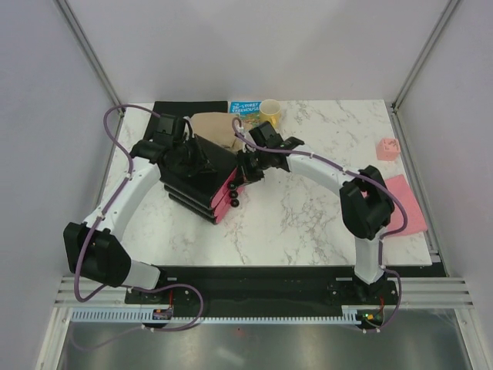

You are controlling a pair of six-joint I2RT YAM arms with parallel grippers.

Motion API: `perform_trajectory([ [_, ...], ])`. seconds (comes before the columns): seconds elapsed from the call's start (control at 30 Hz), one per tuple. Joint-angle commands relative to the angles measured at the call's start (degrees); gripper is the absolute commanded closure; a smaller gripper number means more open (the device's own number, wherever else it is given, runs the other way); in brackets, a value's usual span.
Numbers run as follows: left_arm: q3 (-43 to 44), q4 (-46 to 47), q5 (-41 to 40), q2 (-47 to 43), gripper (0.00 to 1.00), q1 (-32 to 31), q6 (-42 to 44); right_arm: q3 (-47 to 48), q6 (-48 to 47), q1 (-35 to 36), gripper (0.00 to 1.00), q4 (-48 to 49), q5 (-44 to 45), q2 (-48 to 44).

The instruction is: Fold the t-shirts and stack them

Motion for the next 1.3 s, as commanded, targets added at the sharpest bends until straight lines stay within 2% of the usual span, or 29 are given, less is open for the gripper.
perform_trajectory([
  [0.0, -1.35, -9.18, -7.2, 0.64, 0.98, 1.15, 2.22, 12.08, -1.61, 1.86, 1.0, 2.05, -2.71, 9.29],
  [0.13, -1.79, -11.11, -8.6, 0.29, 0.98, 4.22, 1.17, 21.75, -0.82, 3.44, 1.0, 1.07, -3.42, 14.76],
  [0.3, -1.71, -12.26, -10.27, -0.68, 0.98, 8.18, 0.37, 25.28, -0.2, 6.52, 1.0, 1.25, -3.07, 18.8],
  [0.5, -0.04, -12.61, -10.72, -0.24, 0.98, 9.59, -0.24, 32.31, 2.0, 7.4, 1.0, 1.6, -3.25, 24.7],
  [0.7, 1.28, -14.46, -10.98, 0.47, 0.98, 9.94, 0.11, 30.47, 4.02, 7.4, 1.0, 3.88, -1.76, 25.4],
  [0.87, 2.34, -15.07, -10.98, 0.99, 0.98, 10.2, 0.81, 36.88, 7.09, 7.66, 1.0, 6.08, -2.01, 31.28],
  [0.97, 3.22, -15.25, -11.15, 1.26, 0.98, 10.29, 1.08, 35.94, 6.75, 7.14, 0.99, 5.99, -2.46, 28.94],
  [1.0, 3.13, -15.34, -11.33, 1.26, 0.98, 10.29, 1.16, 34.09, 5.96, 6.79, 0.97, 6.17, -1.5, 27.18],
  [1.03, 2.87, -15.34, -11.59, 1.17, 0.98, 10.29, 0.99, 29.99, 4.21, 5.92, 0.88, 6.43, 0.43, 25.25],
  [1.1, 2.34, -15.42, -11.77, 1.17, 0.98, 10.38, 0.73, 24.36, 3.06, 4.42, 0.79, 7.48, 1.58, 19.97],
  [1.13, 2.17, -15.51, -11.77, 1.17, 0.93, 10.38, 0.64, 22.75, 2.97, 2.93, 0.72, 7.92, 1.85, 18.48],
  [1.17, 1.99, -15.43, -11.86, 1.08, 0.9, 10.47, 0.64, 21.43, 3.05, 2.31, 0.69, 8.27, 1.77, 16.2],
  [1.27, 3.12, -15.34, -12.65, 1.17, 0.85, 10.64, 0.9, 17.3, 1.83, 0.2, 0.68, 8.37, 2.98, 12.24],
])
